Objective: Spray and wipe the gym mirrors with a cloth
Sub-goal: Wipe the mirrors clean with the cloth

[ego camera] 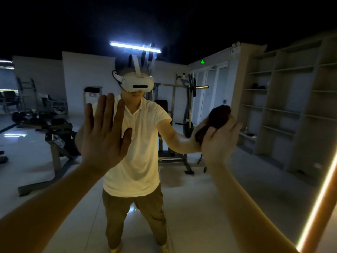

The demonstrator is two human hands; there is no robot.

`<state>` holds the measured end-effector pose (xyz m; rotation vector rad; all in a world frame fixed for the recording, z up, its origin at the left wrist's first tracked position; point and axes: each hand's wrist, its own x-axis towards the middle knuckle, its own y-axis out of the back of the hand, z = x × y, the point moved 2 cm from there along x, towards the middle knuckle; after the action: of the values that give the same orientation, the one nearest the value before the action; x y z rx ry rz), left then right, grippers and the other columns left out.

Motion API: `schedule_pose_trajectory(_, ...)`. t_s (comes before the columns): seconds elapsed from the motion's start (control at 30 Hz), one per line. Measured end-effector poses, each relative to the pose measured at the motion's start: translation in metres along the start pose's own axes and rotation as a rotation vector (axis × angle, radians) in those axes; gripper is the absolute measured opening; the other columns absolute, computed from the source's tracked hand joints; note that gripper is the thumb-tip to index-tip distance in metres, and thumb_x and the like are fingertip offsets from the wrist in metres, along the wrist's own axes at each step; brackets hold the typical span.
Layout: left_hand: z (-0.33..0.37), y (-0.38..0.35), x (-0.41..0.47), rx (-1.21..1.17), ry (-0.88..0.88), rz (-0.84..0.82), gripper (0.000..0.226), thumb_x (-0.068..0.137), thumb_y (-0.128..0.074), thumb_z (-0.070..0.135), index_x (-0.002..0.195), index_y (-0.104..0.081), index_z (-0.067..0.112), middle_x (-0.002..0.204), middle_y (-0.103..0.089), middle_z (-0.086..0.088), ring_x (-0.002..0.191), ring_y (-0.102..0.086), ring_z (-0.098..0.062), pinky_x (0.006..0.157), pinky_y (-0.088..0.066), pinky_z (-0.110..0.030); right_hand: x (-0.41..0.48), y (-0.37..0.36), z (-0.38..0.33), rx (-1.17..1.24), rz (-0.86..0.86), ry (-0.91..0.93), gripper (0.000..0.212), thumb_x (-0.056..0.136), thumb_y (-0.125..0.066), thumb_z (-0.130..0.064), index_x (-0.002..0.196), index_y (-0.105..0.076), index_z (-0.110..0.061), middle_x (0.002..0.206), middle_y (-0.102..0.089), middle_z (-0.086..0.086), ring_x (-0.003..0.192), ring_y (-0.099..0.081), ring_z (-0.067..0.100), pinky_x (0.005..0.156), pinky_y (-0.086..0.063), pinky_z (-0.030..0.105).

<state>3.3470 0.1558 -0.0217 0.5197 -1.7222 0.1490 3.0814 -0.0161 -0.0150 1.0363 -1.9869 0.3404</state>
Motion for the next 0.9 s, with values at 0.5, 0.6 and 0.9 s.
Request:
schedule_pose_trajectory(0.5,-0.012,0.028,0.006,-0.056,-0.068,0.002,0.071,0.101,-0.055,0.037,0.160,-0.035,0.003,0.170,-0.024,-0.022,0.159,-0.020,-0.038,0.127,-0.017,-0.062,-0.002,-0.006,-0.068,-0.013,-0.190,0.652,0.047,0.087,-0.069,-0.026,0.131,-0.057,-0.014,0.117,-0.058,0.011,0.094,-0.061,0.026,0.085,-0.053,0.040)
schedule_pose_trajectory(0.6,-0.025,0.041,0.021,-0.039,-0.064,0.024,0.072,0.099,-0.060,0.037,0.159,-0.038,0.003,0.167,-0.030,-0.022,0.156,-0.027,-0.040,0.126,-0.019,-0.061,0.056,0.009,-0.058,0.011,-0.042,0.328,0.049,0.092,-0.061,-0.020,0.138,-0.048,-0.011,0.124,-0.052,0.019,0.095,-0.059,0.032,0.085,-0.053,0.043)
schedule_pose_trajectory(0.9,-0.067,0.049,0.102,0.030,0.009,0.090,0.070,0.104,-0.045,0.038,0.162,-0.030,0.003,0.171,-0.021,-0.022,0.160,-0.015,-0.037,0.127,-0.012,-0.062,-0.024,-0.028,-0.193,0.220,-0.132,0.697,0.048,0.094,-0.056,-0.034,0.137,-0.049,-0.013,0.120,-0.056,0.010,0.103,-0.055,0.023,0.094,-0.050,0.039)
